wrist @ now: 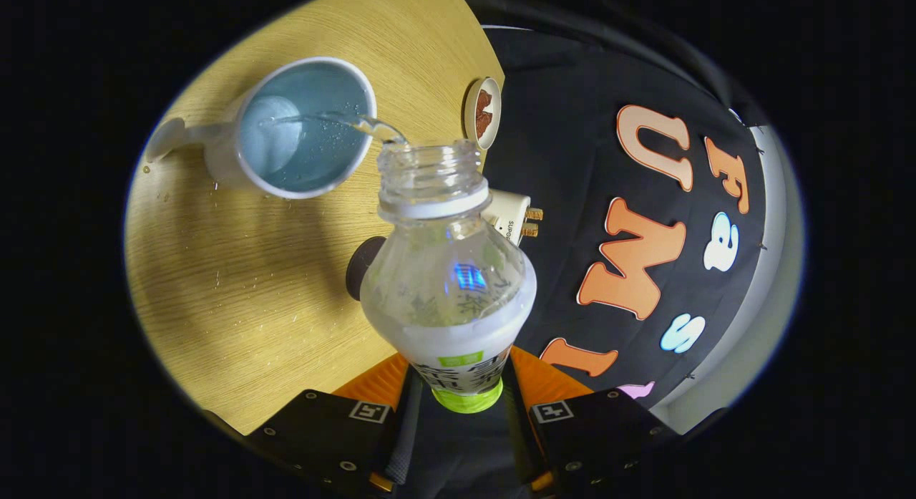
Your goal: Take the bottle from table, then pour the juice into the cup, finally place the bottle on the coaster
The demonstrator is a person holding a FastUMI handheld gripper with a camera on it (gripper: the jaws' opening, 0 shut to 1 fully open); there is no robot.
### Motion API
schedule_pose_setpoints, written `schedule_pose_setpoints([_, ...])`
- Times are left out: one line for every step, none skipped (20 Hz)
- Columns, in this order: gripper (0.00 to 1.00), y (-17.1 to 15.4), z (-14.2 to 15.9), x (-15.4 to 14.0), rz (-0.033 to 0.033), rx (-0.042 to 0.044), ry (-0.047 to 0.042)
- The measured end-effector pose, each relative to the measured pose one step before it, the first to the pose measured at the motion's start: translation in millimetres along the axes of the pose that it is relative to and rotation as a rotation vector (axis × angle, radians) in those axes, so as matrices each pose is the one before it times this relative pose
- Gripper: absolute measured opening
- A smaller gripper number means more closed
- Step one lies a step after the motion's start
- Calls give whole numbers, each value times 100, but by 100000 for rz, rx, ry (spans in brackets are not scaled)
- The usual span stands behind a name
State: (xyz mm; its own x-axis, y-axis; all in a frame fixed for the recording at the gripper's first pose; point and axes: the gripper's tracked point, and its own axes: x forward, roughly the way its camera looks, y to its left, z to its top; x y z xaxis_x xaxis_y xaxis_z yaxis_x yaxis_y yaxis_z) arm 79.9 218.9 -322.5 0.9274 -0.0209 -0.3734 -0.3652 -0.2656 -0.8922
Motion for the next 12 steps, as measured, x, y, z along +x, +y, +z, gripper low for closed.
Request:
schedule_pose_setpoints([57,43,-53,-1,-90,-171,7])
schedule_pose_setpoints([57,-75,24,-13,-13,-357,13])
schedule_pose_setpoints([57,-74,-68,106,-157,-347,-44])
schedule_pose_setpoints([57,-86,-13,-113,-189,-320,-44])
schedule_pose_setpoints([57,21,-44,26,-116,-321,-35])
schedule_pose_setpoints([57,3,45,41,58,-352,-207])
schedule_pose_setpoints([57,-86,-28,-30,-124,-469,-100])
schedule_pose_setpoints([57,-102,11,77,-174,-529,-158])
schedule_pose_setpoints([57,-145,-8,-25,-78,-425,3])
schedule_pose_setpoints([57,-174,15,35,-311,-59,-57])
schedule_pose_setpoints([57,-208,-64,155,-307,-89,16])
schedule_pose_setpoints([57,-252,-68,24,-418,-478,-118])
